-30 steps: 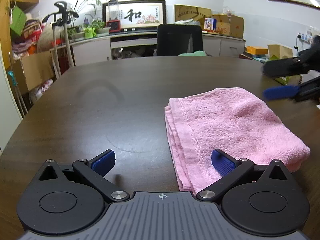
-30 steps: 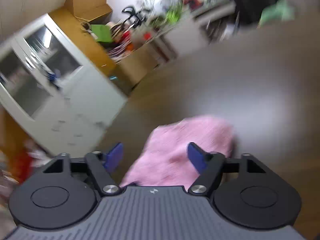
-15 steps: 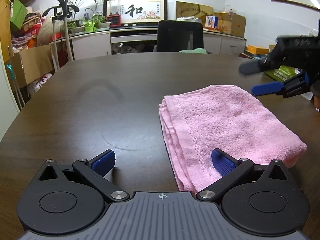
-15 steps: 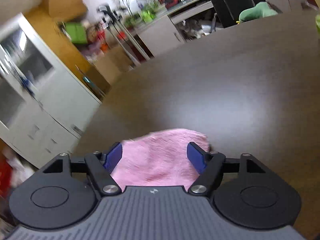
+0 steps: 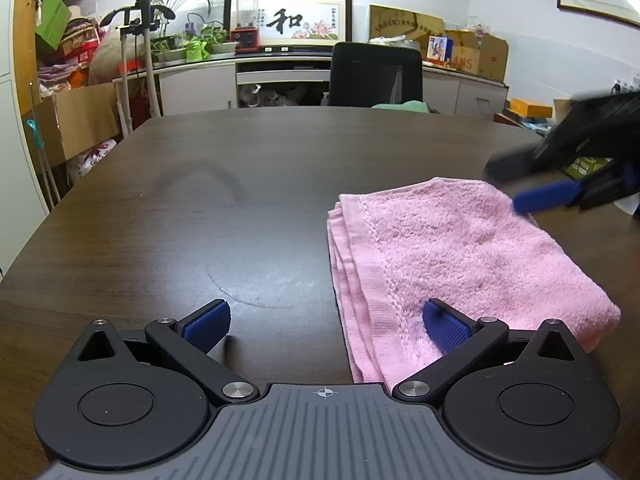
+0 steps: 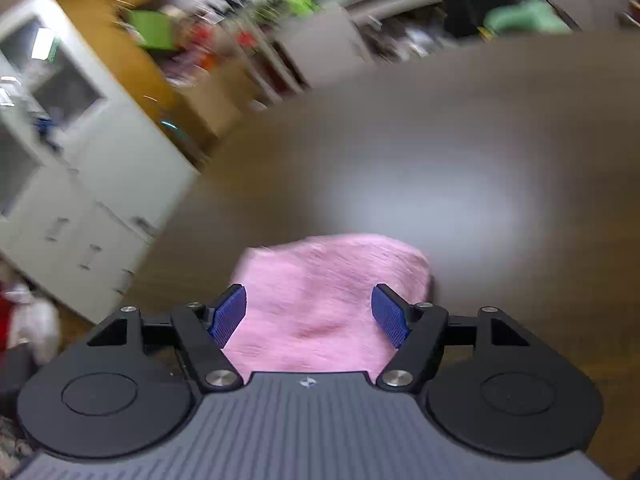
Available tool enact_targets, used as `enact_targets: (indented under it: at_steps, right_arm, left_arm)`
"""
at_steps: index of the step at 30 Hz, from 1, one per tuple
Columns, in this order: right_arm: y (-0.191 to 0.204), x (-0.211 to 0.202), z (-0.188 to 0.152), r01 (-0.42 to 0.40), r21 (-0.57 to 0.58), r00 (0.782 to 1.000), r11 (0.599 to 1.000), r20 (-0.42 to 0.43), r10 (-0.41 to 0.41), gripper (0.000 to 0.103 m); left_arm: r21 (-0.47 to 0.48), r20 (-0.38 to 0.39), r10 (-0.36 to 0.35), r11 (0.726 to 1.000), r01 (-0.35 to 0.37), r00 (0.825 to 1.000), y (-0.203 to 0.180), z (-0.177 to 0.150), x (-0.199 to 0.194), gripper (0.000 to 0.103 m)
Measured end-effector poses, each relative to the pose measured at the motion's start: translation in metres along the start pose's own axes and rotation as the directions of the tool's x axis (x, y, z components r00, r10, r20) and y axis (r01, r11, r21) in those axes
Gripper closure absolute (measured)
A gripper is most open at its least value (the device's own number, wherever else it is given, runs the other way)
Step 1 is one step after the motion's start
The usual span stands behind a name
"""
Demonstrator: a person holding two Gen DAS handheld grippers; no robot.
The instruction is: Fold towel
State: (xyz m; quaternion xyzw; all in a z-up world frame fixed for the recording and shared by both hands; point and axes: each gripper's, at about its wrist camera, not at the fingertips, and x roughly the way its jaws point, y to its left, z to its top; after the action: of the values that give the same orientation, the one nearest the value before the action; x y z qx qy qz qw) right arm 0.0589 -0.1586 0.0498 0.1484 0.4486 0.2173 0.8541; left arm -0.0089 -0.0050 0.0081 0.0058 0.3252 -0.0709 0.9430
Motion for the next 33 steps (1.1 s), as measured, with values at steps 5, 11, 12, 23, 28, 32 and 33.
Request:
enact_targets:
  at_steps: [5,11,12,23,28,32,33]
  right_arm:
    - [0.003,-0.02,0.001,-0.055,0.008,0.997,0.998,0.053,0.054,0.031]
    - [0.024,-0.041,-0.025,-0.081,-0.065,0.996,0.995,0.044,0.084,0.027]
    - [0.026,-0.04,-0.029,-0.087,-0.076,0.995,0.993,0.032,0.09,0.025]
    - [0.043,-0.076,-0.037,-0.08,-0.165,0.991,0.983,0.09,0.095,0.022]
    - [0.069,-0.083,-0.071,0.149,-0.388,0.982,0.91,0.169,-0.089,0.022]
    - [0.091,-0.062,-0.08,0.215,-0.5,0.971,0.839,0.198,-0.131,0.022]
    - [0.095,-0.052,-0.073,0.232,-0.514,0.969,0.826,0.2,-0.148,0.022]
  left_arm:
    - [-0.009,-0.004,0.001,1.0,-0.001,1.0,0.001,0.001,0.002,0.0]
    - [-0.009,-0.002,0.005,1.0,-0.005,1.0,0.0,0.003,0.002,0.0]
    - [-0.009,-0.003,0.005,1.0,-0.005,1.0,-0.001,0.003,0.003,0.0]
    - [-0.097,0.087,0.06,0.994,-0.052,0.994,0.015,0.003,-0.015,0.0]
    - [-0.263,0.114,0.104,0.962,-0.071,0.988,0.051,0.012,-0.022,0.0]
    - [-0.302,0.103,0.124,0.949,-0.088,0.987,0.067,0.015,-0.02,0.0]
    - [-0.297,0.1,0.127,0.95,-0.092,0.987,0.069,0.014,-0.019,0.0]
